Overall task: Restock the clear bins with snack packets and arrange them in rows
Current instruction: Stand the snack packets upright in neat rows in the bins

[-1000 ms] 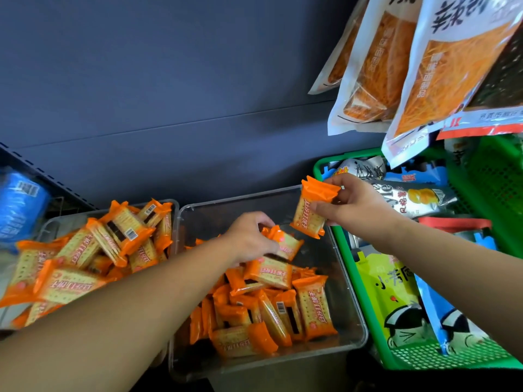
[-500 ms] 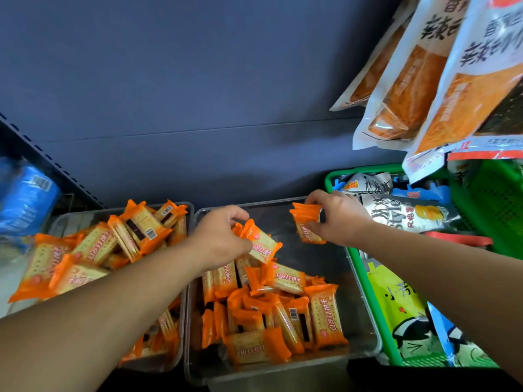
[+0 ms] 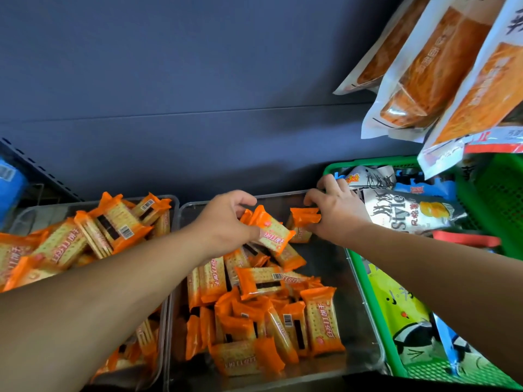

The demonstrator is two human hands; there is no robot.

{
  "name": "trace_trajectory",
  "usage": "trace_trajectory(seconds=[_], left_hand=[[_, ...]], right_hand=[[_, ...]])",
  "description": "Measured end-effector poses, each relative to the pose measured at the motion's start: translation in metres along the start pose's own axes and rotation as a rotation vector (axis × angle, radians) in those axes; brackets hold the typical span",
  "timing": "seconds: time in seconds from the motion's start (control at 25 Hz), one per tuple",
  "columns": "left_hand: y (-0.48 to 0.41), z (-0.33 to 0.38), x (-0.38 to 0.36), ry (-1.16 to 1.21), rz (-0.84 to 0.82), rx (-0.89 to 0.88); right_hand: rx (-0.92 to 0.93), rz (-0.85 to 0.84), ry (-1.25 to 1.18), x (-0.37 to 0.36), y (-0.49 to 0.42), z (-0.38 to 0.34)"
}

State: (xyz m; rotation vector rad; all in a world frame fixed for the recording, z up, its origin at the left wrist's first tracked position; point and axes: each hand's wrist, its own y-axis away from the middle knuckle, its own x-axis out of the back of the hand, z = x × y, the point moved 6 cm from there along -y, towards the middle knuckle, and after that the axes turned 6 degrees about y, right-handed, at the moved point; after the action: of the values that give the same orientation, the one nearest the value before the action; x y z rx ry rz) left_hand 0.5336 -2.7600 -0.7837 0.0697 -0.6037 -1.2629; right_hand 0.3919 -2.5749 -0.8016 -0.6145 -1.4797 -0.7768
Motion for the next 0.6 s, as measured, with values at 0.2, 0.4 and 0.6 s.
trace_trajectory(seconds=[0.2, 0.4, 0.6], left_hand=[[0.002, 0.002, -0.001, -0.031, 0.037, 0.006], [0.004, 0.013, -0.001, 0.039, 0.065, -0.002], [0.005, 0.027, -0.011, 0.275, 0.012, 0.019]], right_hand=[[-0.034, 0.0, -0.163, 0.006, 0.002, 0.007], [0.057, 0.219, -0.442, 0.03, 0.009, 0.0], [0.114, -0.313, -1.088, 0.024, 0.027, -0.035]])
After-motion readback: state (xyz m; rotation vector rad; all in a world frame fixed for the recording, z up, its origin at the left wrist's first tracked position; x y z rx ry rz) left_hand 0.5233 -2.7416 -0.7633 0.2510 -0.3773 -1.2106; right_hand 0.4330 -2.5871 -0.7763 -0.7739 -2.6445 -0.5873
